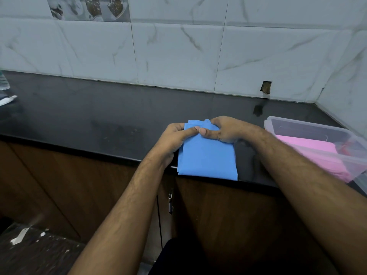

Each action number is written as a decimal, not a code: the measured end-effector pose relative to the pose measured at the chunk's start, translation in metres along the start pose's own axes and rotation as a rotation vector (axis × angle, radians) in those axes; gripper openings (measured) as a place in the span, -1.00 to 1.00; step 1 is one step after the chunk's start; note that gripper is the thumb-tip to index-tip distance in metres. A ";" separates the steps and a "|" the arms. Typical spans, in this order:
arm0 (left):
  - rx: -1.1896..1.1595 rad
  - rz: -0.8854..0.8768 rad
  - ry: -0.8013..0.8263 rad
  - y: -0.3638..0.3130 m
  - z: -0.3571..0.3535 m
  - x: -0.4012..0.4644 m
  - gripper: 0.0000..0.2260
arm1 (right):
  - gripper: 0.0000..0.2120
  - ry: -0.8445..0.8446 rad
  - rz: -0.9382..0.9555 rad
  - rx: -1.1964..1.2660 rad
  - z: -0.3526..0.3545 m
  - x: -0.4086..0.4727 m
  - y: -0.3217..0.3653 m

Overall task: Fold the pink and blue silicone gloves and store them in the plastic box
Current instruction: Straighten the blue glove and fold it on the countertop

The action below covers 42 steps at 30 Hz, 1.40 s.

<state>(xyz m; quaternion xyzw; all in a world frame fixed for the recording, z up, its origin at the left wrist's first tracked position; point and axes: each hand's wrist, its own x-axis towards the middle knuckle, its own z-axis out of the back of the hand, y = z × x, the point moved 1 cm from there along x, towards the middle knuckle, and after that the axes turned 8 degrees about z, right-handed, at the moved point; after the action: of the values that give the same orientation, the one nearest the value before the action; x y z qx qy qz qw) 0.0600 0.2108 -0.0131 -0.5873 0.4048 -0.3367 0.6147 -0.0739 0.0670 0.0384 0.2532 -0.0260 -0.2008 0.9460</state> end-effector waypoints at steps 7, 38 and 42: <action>-0.032 0.018 0.094 0.002 0.009 -0.006 -0.68 | -0.19 0.164 -0.076 0.247 0.003 -0.004 0.009; -0.521 0.016 0.076 0.001 -0.091 0.016 -0.13 | -0.56 -0.682 -0.047 -0.040 0.117 -0.101 0.062; -0.365 0.000 0.087 0.002 -0.138 0.023 -0.20 | -0.57 -0.846 -0.091 0.122 0.134 -0.127 0.029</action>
<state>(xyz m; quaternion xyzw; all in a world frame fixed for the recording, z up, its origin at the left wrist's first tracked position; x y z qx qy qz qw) -0.0526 0.1284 -0.0146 -0.6738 0.4854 -0.2827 0.4800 -0.2006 0.0770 0.1757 0.2049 -0.4125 -0.3264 0.8255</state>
